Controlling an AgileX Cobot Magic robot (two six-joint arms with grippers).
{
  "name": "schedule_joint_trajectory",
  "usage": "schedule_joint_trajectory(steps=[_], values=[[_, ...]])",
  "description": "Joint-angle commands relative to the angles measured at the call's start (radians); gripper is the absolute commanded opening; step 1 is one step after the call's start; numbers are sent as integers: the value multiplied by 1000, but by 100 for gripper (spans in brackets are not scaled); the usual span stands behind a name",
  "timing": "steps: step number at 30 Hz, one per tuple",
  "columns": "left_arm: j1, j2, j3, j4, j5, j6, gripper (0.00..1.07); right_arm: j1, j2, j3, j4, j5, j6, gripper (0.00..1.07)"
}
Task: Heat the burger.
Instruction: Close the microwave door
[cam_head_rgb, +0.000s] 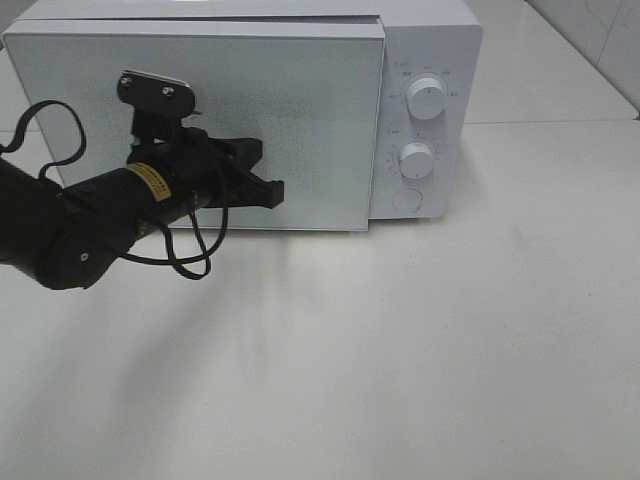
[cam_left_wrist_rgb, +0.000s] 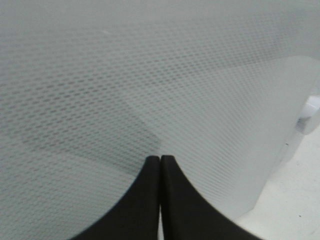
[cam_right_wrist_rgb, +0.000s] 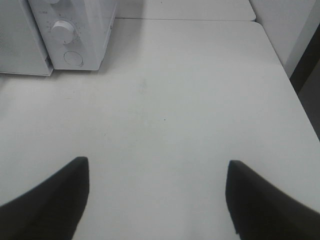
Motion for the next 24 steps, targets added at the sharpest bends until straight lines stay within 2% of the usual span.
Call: schedule_joint_trajectory(steps=[1,14,24], values=[[-22,28,-90,-29,34,-3,0,-6,-25,2,0,-9,-6,73],[-55,107,-263,-36,111,-2,0,-6,-25,2,0,-9,-6,73],[-55,122,-343,-35,141,-3,0,-6,-25,2,0,-9,-6,73]])
